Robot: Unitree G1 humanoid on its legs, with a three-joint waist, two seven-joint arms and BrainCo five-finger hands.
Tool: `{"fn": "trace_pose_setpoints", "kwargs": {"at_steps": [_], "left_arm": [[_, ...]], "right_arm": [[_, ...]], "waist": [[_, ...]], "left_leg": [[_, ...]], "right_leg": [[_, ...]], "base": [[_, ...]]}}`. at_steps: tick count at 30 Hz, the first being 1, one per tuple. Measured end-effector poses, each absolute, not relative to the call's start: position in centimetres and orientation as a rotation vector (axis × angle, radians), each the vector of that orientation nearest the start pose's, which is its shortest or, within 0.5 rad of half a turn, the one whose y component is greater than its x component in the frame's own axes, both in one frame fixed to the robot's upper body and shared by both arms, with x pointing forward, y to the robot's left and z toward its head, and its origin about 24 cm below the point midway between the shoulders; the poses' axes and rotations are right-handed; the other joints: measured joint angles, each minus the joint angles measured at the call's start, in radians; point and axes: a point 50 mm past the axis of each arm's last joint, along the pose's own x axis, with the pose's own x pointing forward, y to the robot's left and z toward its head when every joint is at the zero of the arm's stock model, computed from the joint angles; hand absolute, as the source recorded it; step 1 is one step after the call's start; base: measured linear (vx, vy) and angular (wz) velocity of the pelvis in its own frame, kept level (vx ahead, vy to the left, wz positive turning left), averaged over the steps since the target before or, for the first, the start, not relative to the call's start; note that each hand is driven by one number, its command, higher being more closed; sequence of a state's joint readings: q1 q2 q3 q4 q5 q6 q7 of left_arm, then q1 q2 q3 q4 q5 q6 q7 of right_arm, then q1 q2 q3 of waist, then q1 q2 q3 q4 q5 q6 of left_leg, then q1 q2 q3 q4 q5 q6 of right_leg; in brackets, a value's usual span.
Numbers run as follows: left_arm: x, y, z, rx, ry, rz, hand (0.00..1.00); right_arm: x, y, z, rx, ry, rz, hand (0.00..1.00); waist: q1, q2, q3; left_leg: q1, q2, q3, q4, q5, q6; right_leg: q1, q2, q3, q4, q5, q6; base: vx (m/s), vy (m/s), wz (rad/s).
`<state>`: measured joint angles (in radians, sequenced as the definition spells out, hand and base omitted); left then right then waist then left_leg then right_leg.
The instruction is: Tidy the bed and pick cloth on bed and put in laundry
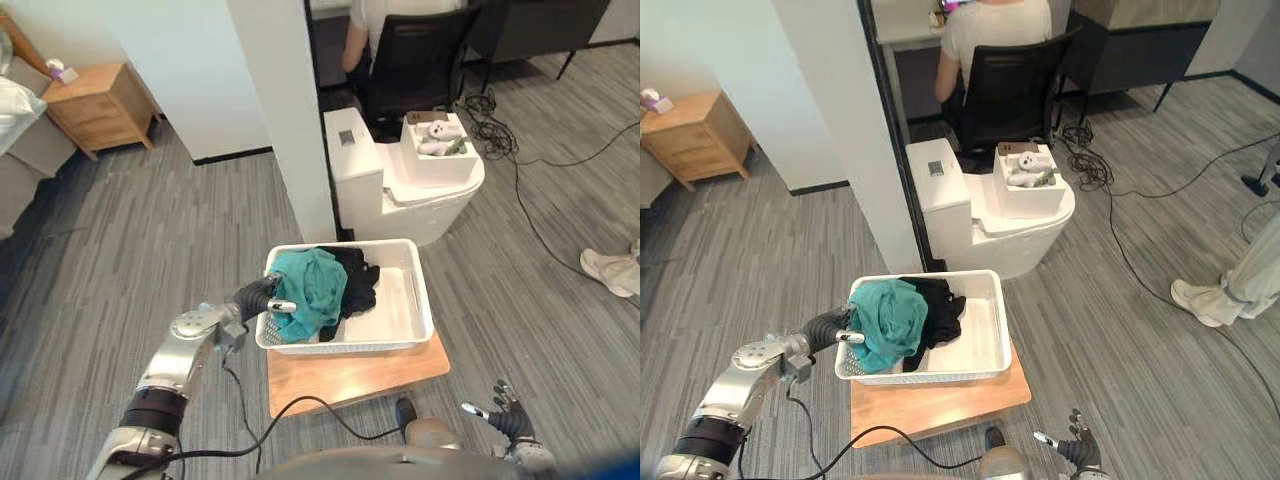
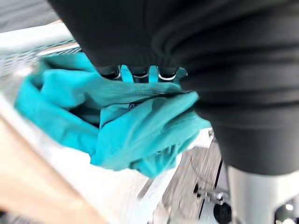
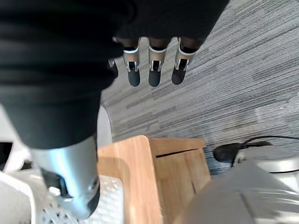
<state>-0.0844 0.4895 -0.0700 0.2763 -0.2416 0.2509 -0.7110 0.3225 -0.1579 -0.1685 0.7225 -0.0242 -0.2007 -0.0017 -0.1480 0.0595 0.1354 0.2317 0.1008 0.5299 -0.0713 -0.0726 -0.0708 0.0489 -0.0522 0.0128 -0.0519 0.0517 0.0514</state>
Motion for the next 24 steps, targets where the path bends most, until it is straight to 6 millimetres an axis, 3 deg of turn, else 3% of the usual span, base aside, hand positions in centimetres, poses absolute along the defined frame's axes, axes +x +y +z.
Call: {"fn": "trace_pose_setpoints", "kwargs": {"at_steps": [5, 8, 11, 18, 22, 24], "left_arm": [[23.8, 22.6, -1.1, 0.192, 0.584, -0.631, 0.00], [24.4, 23.0, -1.5, 0.408, 0.581, -0.597, 0.00], [26.0, 24.1, -0.5, 0.654, 0.549, -0.585, 0.00], [29.1, 24.4, 2.7, 1.098, 0.492, -0.632, 0.00], [30.0, 24.6, 4.0, 1.126, 0.476, -0.635, 0.00], [29.8, 24.2, 3.9, 1.023, 0.472, -0.673, 0.00]], "right_arm": [[7.6, -24.3, -12.7, -0.132, 0.835, -0.245, 0.00], [7.3, -24.2, -12.8, -0.128, 0.846, -0.236, 0.00], [8.1, -24.1, -12.7, -0.121, 0.828, -0.226, 0.00], [8.3, -24.9, -12.3, -0.099, 0.805, -0.245, 0.00], [8.3, -25.2, -12.1, -0.092, 0.795, -0.245, 0.00], [7.5, -25.6, -12.0, -0.092, 0.805, -0.268, 0.00]], "waist": [[0.000, 0.000, -0.008], [0.000, -0.003, -0.024], [-0.002, -0.009, -0.025], [-0.018, 0.017, -0.010], [-0.021, 0.018, -0.010], [-0.017, 0.021, -0.010]], "left_leg": [[0.020, 0.000, 0.010, -0.010, 0.001, -0.002], [0.006, 0.000, 0.015, -0.013, 0.001, -0.003], [-0.038, -0.001, 0.025, -0.013, 0.005, -0.011], [-0.012, 0.007, 0.068, -0.014, 0.008, -0.018], [0.010, 0.007, 0.089, -0.012, 0.001, -0.027], [0.034, 0.010, 0.092, -0.008, -0.008, -0.030]], "right_leg": [[0.019, 0.001, 0.000, -0.002, -0.001, -0.001], [0.003, 0.001, 0.001, -0.003, -0.002, -0.002], [-0.046, 0.003, 0.013, -0.002, 0.003, -0.001], [-0.038, 0.017, 0.047, 0.002, 0.009, -0.006], [-0.019, 0.016, 0.056, 0.002, 0.006, -0.005], [0.007, 0.017, 0.055, 0.006, -0.007, -0.007]], "base": [[-0.05, -0.015, -0.02], [-0.07, -0.029, -0.03], [-0.05, -0.036, -0.13], [0.01, -0.018, -0.14], [-0.03, -0.004, -0.05], [-0.05, -0.016, 0.06]]}}
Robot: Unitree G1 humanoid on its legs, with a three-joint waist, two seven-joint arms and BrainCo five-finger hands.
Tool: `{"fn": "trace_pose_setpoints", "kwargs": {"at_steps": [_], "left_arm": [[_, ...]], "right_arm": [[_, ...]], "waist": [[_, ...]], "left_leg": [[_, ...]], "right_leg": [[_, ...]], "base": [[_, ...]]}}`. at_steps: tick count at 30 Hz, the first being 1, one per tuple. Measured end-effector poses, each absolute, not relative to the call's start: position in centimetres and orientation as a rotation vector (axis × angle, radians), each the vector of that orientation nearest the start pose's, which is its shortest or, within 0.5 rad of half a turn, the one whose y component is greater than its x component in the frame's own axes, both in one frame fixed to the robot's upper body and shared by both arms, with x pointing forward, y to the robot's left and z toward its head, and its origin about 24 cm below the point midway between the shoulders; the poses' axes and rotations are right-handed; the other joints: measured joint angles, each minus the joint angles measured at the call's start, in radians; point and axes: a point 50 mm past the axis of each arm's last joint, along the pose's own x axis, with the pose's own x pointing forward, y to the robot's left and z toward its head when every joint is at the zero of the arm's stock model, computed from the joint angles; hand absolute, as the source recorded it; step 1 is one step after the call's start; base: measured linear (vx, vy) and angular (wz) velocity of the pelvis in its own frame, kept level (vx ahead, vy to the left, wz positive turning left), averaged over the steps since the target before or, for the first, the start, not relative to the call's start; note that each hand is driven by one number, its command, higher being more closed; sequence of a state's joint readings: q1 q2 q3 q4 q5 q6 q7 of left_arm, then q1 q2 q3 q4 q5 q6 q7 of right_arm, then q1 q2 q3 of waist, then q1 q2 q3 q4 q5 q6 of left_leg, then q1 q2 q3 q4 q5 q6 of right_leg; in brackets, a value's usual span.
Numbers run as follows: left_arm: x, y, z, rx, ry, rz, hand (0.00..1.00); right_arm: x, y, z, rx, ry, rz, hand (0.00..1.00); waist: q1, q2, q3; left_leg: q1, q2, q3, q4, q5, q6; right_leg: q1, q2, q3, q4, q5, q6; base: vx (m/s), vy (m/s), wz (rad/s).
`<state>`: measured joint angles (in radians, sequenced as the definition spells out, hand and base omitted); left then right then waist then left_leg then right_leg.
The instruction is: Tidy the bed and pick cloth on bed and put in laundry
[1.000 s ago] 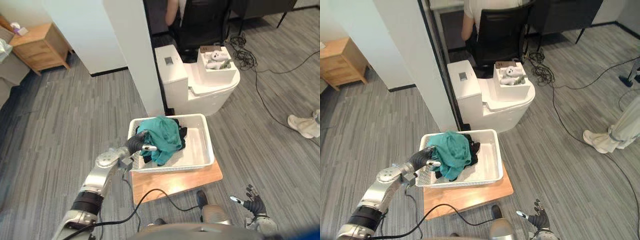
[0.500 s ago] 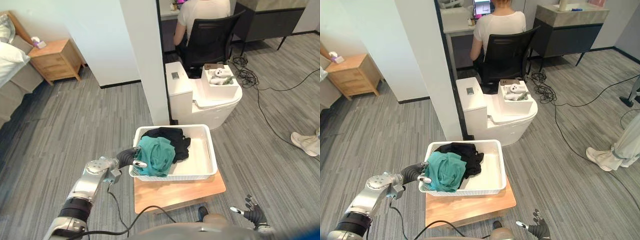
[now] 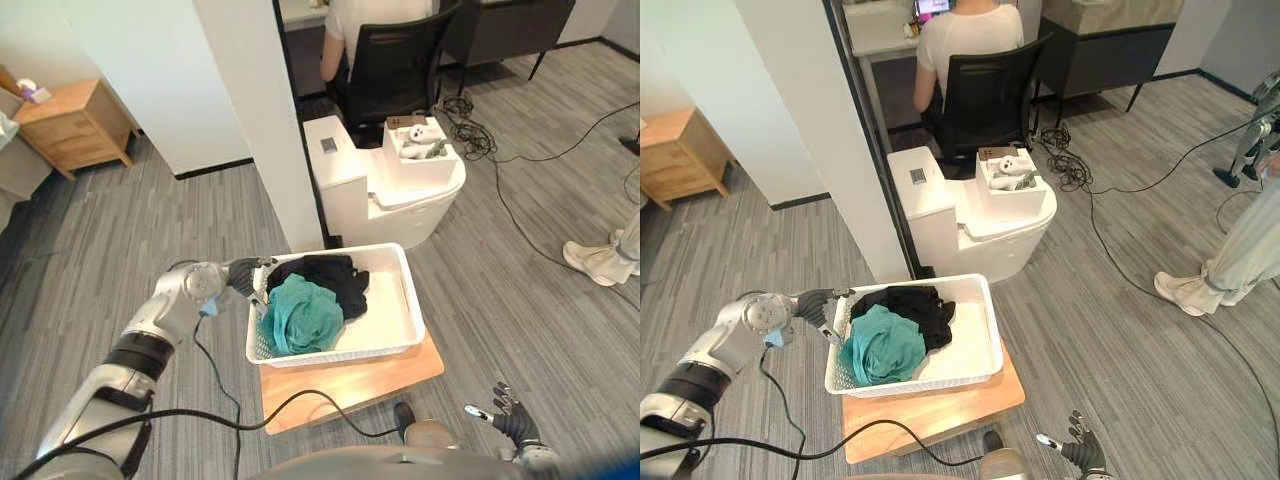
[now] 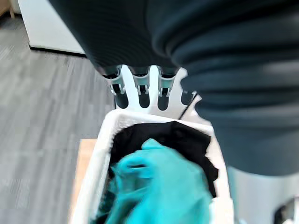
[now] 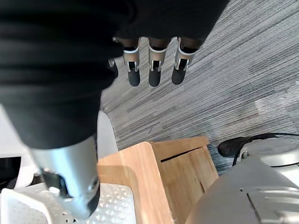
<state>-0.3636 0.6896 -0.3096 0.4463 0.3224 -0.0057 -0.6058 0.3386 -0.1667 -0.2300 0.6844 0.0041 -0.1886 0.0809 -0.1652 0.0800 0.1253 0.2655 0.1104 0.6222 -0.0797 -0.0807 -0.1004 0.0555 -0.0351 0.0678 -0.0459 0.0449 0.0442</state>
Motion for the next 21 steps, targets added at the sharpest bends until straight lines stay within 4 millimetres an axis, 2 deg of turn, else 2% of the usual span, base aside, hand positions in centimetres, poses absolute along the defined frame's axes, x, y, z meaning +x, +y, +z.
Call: {"fn": "trace_pose_setpoints", "kwargs": {"at_steps": [3, 6, 10, 13, 16, 18, 20, 21], "left_arm": [[29.6, 23.7, 3.9, 0.906, 0.461, -0.728, 0.00], [28.5, 22.8, 4.2, 0.765, 0.400, -0.786, 0.00], [27.4, 23.1, 5.4, 0.597, 0.298, -0.743, 0.00], [26.1, 24.1, 5.7, 0.414, 0.232, -0.622, 0.00], [23.9, 24.6, 3.0, 0.223, 0.258, -0.474, 0.00], [21.1, 23.7, -0.3, 0.075, 0.343, -0.402, 0.00], [18.9, 22.8, -2.9, -0.033, 0.416, -0.346, 0.00], [16.9, 22.0, -5.2, -0.132, 0.500, -0.290, 0.00]], "right_arm": [[6.6, -25.9, -12.0, -0.103, 0.818, -0.281, 0.00], [5.7, -26.5, -11.9, -0.117, 0.835, -0.302, 0.00], [5.6, -26.3, -11.9, -0.111, 0.835, -0.305, 0.00], [5.2, -26.3, -12.0, -0.097, 0.841, -0.327, 0.00], [4.5, -25.7, -12.7, -0.067, 0.879, -0.338, 0.00], [4.1, -25.0, -13.2, -0.045, 0.911, -0.335, 0.00], [4.0, -24.4, -13.5, -0.026, 0.924, -0.332, 0.00], [3.6, -23.7, -13.9, -0.001, 0.944, -0.330, 0.00]], "waist": [[0.014, 0.002, -0.001], [0.023, 0.013, -0.015], [0.024, 0.011, -0.017], [0.033, 0.004, -0.026], [0.064, -0.014, -0.046], [0.078, -0.030, -0.056], [0.089, -0.041, -0.059], [0.106, -0.046, -0.065]], "left_leg": [[0.008, 0.007, 0.000, 0.018, -0.017, -0.001], [0.023, 0.008, -0.003, 0.016, -0.021, -0.001], [0.033, 0.008, -0.018, 0.014, -0.019, 0.002], [0.034, 0.009, -0.045, 0.012, -0.015, 0.006], [0.030, 0.012, -0.081, 0.008, -0.011, 0.006], [0.028, 0.009, -0.103, -0.009, -0.002, 0.008], [0.020, 0.009, -0.120, -0.011, -0.001, 0.009], [0.014, 0.010, -0.129, -0.010, -0.001, 0.009]], "right_leg": [[0.012, 0.000, -0.001, 0.014, -0.011, 0.001], [0.028, 0.000, -0.004, 0.014, -0.016, 0.002], [0.044, -0.002, -0.020, 0.012, -0.016, 0.002], [0.056, -0.005, -0.052, 0.012, -0.024, 0.001], [0.061, -0.006, -0.081, 0.020, -0.043, 0.001], [0.061, -0.008, -0.109, 0.026, -0.054, 0.001], [0.060, -0.011, -0.122, 0.027, -0.061, 0.002], [0.060, -0.012, -0.131, 0.026, -0.065, 0.003]], "base": [[-0.04, -0.016, 0.05], [-0.02, -0.010, 0.03], [-0.02, -0.017, 0.10], [-0.03, -0.031, 0.24], [-0.01, -0.045, 0.29], [0.00, -0.034, 0.37], [-0.01, -0.020, 0.30], [0.01, -0.024, 0.27]]}}
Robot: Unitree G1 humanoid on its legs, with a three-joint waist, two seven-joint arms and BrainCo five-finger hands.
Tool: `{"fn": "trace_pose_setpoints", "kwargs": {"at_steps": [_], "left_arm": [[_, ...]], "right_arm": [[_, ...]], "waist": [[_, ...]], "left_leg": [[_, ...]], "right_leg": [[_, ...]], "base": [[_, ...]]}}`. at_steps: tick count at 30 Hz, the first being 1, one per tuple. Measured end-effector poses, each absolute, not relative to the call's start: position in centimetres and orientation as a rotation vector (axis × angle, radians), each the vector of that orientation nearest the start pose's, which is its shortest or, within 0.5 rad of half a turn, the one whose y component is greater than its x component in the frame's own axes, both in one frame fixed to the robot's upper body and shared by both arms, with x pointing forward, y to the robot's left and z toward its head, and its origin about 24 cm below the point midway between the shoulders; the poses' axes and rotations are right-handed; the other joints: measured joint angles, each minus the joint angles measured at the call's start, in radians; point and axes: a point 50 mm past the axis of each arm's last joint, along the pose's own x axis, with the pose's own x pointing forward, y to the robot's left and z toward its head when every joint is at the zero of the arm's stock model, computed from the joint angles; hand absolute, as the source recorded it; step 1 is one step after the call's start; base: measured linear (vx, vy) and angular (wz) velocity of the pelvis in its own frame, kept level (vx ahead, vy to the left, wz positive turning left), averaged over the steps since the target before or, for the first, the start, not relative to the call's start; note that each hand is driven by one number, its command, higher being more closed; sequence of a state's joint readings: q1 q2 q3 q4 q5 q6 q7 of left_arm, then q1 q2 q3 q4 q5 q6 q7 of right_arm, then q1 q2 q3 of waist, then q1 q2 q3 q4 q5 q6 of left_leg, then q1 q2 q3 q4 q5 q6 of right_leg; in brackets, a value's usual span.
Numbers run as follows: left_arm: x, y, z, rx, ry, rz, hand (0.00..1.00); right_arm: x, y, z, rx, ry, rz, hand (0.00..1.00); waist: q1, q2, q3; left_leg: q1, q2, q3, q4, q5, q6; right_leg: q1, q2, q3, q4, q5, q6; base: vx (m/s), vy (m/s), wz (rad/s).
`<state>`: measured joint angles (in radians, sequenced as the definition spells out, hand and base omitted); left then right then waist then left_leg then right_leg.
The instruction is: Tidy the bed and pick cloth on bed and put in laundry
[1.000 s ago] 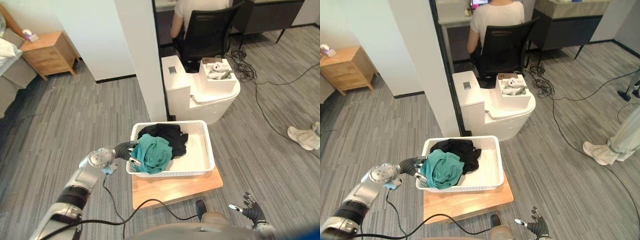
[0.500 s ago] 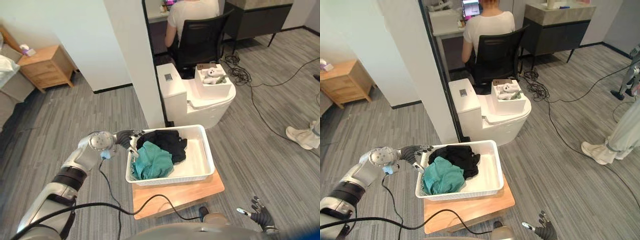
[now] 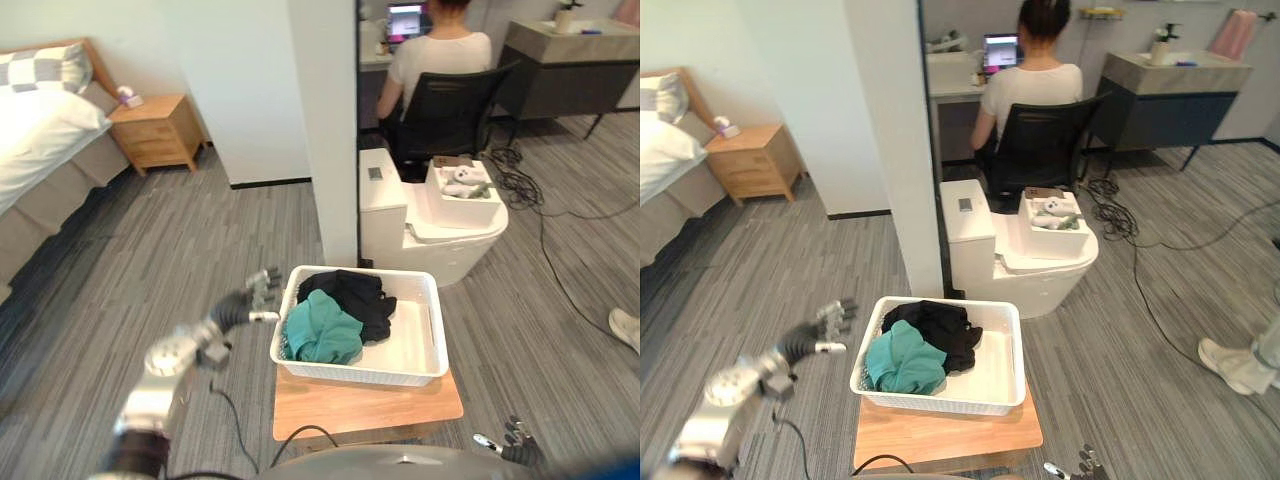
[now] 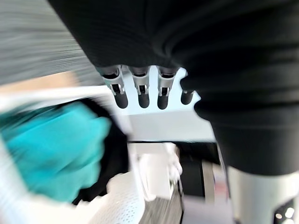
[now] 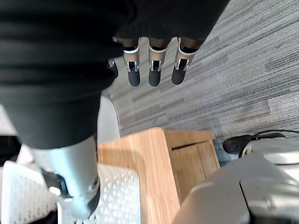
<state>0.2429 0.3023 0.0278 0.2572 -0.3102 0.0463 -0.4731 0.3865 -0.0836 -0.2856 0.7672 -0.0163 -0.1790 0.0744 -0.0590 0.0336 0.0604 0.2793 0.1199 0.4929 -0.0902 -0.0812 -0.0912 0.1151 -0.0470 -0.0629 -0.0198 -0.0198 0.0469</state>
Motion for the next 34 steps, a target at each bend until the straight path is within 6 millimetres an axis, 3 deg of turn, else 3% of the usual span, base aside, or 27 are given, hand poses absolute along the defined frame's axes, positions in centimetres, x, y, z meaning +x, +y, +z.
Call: {"fn": "trace_pose_setpoints", "kwargs": {"at_steps": [4, 8, 14, 18, 21, 34], "left_arm": [[12.1, 20.4, -10.2, -0.340, 0.719, -0.112, 0.00], [7.9, 19.8, -13.3, -0.382, 0.870, 0.055, 0.00], [3.9, 20.1, -15.5, -0.386, 1.013, 0.267, 0.00], [2.9, 19.9, -16.0, -0.427, 1.082, 0.370, 0.00], [2.2, 19.1, -16.5, -0.463, 1.184, 0.379, 0.00], [2.6, 18.8, -16.8, -0.444, 1.255, 0.352, 0.00]], "right_arm": [[3.3, -22.5, -14.7, 0.108, 0.981, -0.368, 0.00], [3.2, -21.1, -15.3, 0.193, 1.001, -0.391, 0.00], [2.7, -21.0, -15.4, 0.216, 1.011, -0.430, 0.00], [2.6, -21.2, -15.4, 0.257, 1.006, -0.476, 0.00], [2.6, -21.4, -15.4, 0.269, 1.005, -0.497, 0.00], [4.1, -21.4, -15.6, 0.266, 0.996, -0.494, 0.00]], "waist": [[0.017, -0.017, -0.002], [0.022, -0.020, -0.007], [0.045, -0.021, -0.019], [0.053, -0.012, -0.025], [0.053, 0.008, -0.040], [0.076, 0.017, -0.040]], "left_leg": [[-0.001, 0.000, -0.010, -0.002, 0.002, 0.000], [0.003, 0.001, -0.010, -0.001, 0.002, 0.000], [0.019, 0.015, -0.002, 0.008, -0.006, -0.010], [0.008, 0.028, 0.009, 0.008, -0.006, -0.012], [0.002, 0.036, 0.013, 0.007, -0.005, -0.016], [0.008, 0.051, 0.016, 0.008, 0.001, -0.027]], "right_leg": [[0.006, -0.001, -0.010, 0.000, -0.006, 0.001], [0.016, -0.002, -0.026, -0.002, -0.009, 0.002], [0.034, 0.007, -0.032, -0.016, -0.013, -0.003], [0.033, 0.019, -0.033, -0.035, -0.012, -0.004], [0.033, 0.026, -0.034, -0.040, -0.007, -0.011], [0.040, 0.042, -0.047, -0.059, -0.007, -0.013]], "base": [[0.01, -0.010, 0.08], [-0.01, -0.031, 0.04], [-0.06, -0.066, 0.00], [-0.06, -0.093, -0.04], [0.03, -0.072, -0.02], [-0.02, -0.059, 0.01]]}}
